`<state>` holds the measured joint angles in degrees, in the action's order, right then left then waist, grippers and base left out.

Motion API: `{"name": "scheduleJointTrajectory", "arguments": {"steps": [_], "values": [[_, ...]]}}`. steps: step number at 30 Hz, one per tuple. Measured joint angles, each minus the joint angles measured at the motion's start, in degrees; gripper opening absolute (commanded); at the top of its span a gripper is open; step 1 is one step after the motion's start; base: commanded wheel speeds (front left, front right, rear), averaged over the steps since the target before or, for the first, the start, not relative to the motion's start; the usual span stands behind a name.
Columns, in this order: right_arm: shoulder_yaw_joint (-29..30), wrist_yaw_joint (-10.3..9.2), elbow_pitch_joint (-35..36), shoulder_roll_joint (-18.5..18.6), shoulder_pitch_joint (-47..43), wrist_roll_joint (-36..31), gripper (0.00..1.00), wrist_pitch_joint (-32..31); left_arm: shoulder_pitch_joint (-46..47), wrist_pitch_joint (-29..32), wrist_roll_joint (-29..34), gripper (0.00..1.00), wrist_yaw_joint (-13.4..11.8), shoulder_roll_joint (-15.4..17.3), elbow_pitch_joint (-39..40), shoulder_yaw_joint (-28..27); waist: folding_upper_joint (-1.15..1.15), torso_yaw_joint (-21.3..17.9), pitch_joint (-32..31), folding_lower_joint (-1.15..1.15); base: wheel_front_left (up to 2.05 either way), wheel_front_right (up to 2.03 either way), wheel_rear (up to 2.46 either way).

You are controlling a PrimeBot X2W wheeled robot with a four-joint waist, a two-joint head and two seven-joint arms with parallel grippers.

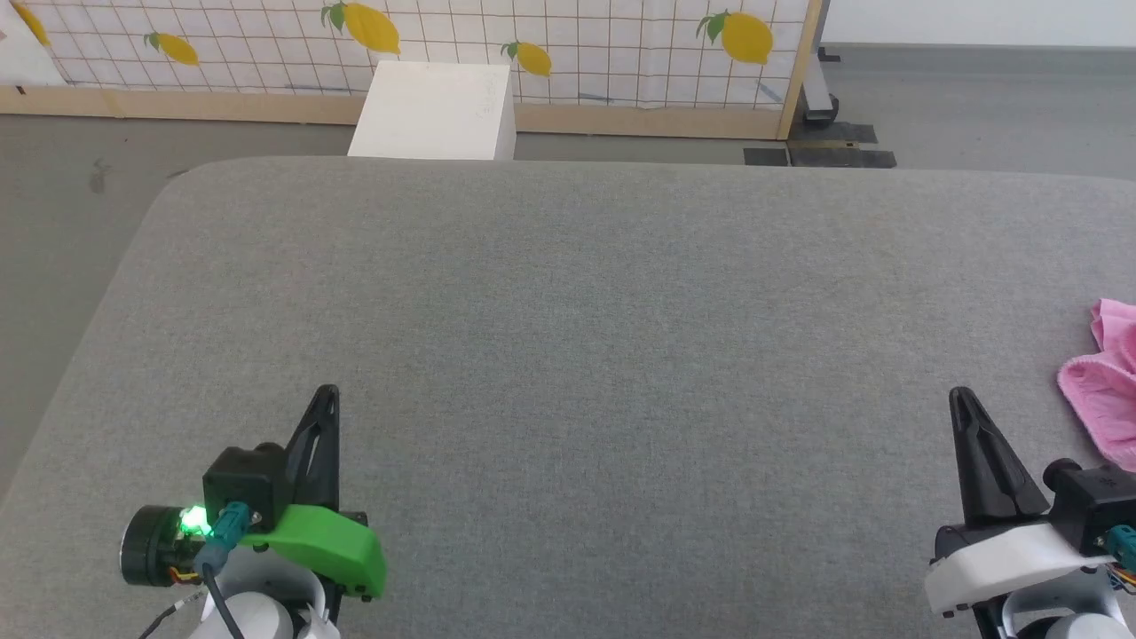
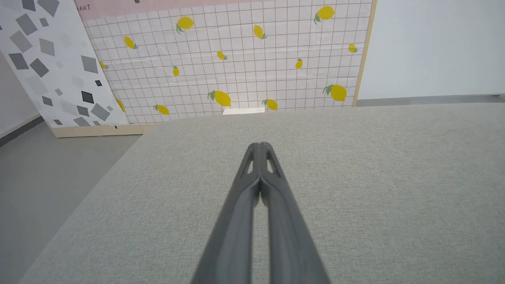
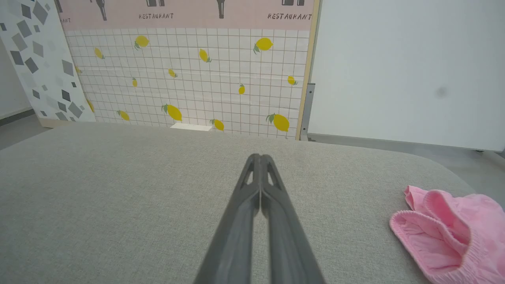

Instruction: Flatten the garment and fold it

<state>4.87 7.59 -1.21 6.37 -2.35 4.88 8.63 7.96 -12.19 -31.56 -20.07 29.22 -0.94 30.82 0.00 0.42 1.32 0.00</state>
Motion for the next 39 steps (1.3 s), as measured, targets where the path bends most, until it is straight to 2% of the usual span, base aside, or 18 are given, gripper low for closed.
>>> {"name": "scheduleJointTrajectory", "arguments": {"steps": [39], "values": [[-1.65, 0.00, 0.21, -1.14, 0.09, -1.43, 0.00, -2.89, -2.49, 4.32, 11.09, 0.00, 7.03, -9.23, 0.19, -10.82, 0.00, -0.15, -0.47, 0.00, 0.00, 0.00, 0.00]]}}
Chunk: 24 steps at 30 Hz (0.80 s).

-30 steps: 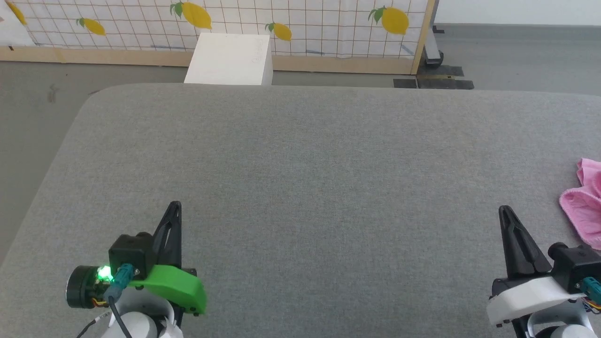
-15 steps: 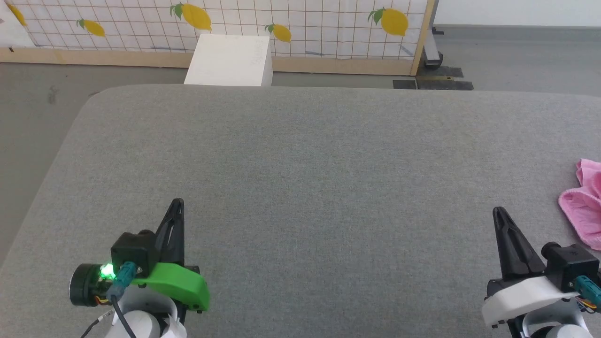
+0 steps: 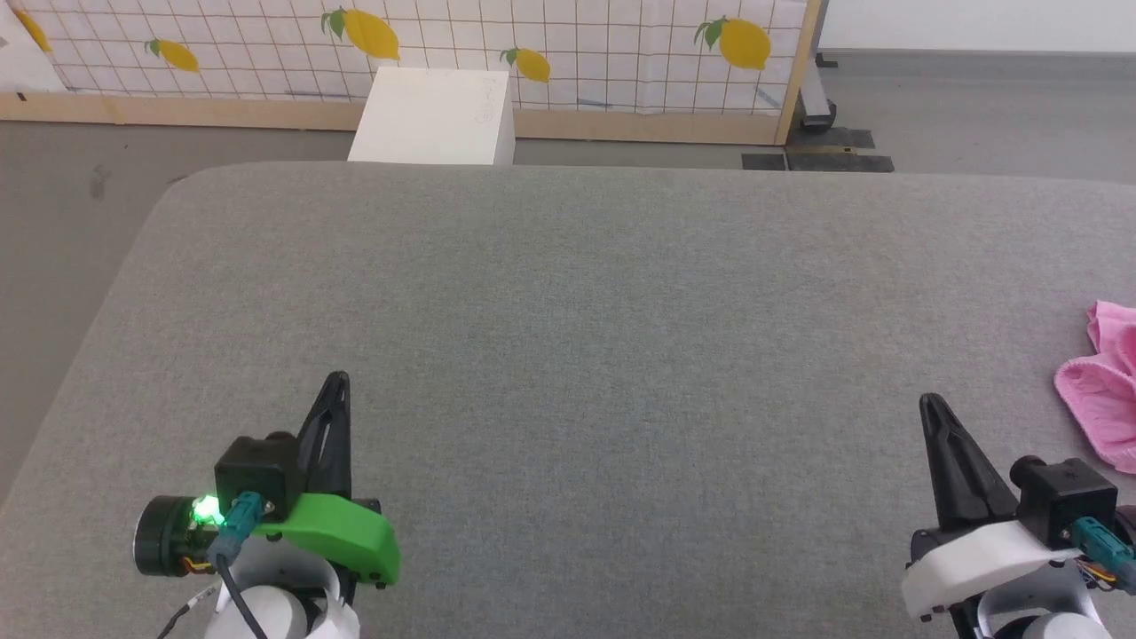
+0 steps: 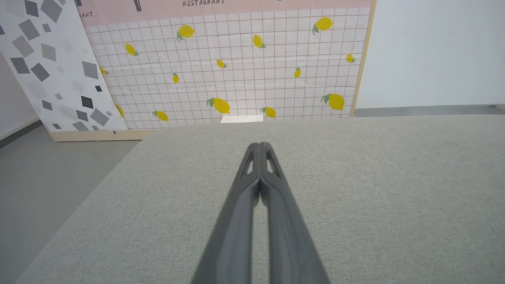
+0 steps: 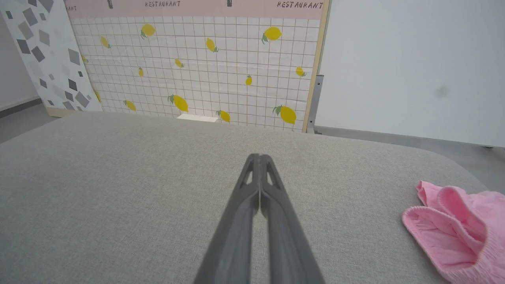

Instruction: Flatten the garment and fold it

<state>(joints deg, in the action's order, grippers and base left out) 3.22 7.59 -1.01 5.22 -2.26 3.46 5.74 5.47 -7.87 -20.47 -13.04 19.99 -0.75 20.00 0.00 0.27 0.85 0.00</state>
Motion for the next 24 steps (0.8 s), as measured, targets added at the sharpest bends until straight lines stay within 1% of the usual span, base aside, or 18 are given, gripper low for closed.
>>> {"name": "scheduleJointTrajectory", "arguments": {"steps": [24], "values": [[-1.03, 0.00, 0.19, -0.68, 0.51, -0.99, 0.00, -1.86, -1.39, 2.50, 6.19, 0.00, 4.27, -5.54, 0.16, -6.50, 0.00, -0.09, -0.28, 0.00, 0.00, 0.00, 0.00]]}}
